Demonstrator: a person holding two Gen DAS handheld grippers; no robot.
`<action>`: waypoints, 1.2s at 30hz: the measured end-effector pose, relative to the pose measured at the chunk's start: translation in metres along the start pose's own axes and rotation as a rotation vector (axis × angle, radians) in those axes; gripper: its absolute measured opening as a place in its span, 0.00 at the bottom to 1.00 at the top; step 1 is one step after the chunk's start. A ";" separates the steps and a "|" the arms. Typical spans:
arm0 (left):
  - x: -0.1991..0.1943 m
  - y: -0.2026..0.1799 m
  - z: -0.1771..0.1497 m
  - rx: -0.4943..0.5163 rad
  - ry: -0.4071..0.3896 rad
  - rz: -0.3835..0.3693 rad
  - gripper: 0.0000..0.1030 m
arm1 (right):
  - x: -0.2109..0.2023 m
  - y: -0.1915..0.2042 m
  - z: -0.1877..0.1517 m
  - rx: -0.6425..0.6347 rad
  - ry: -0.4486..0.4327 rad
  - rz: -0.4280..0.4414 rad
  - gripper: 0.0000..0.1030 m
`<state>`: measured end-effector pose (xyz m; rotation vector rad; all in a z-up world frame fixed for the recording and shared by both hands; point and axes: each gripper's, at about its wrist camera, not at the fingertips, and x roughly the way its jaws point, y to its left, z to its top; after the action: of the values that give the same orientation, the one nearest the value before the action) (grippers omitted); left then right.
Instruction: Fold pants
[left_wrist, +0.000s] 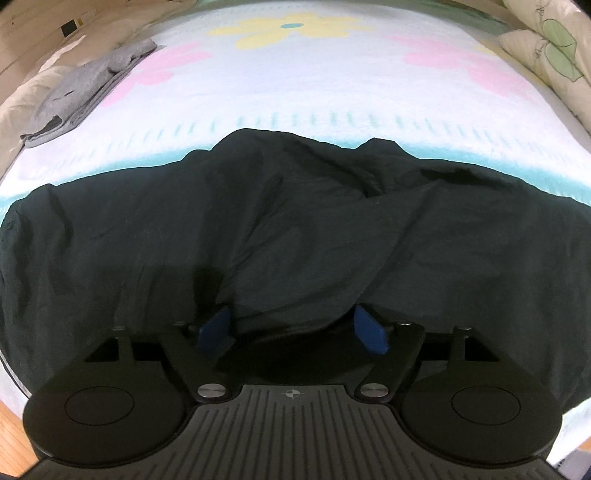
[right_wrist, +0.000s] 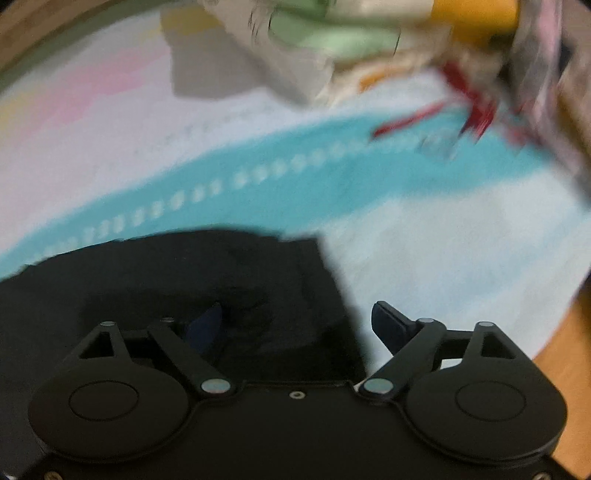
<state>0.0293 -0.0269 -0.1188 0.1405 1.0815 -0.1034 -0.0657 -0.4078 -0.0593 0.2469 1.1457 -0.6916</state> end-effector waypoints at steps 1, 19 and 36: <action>0.000 0.000 0.000 0.000 0.000 -0.001 0.72 | -0.006 0.001 0.001 -0.025 -0.036 -0.045 0.87; 0.006 0.002 0.005 -0.003 0.006 -0.003 0.73 | -0.016 -0.009 0.002 -0.016 0.009 0.170 0.60; -0.001 0.002 0.005 0.010 0.002 -0.028 0.72 | -0.026 -0.004 0.005 -0.013 -0.008 0.057 0.22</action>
<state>0.0331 -0.0259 -0.1157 0.1342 1.0853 -0.1333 -0.0707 -0.4038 -0.0328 0.2647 1.1313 -0.6346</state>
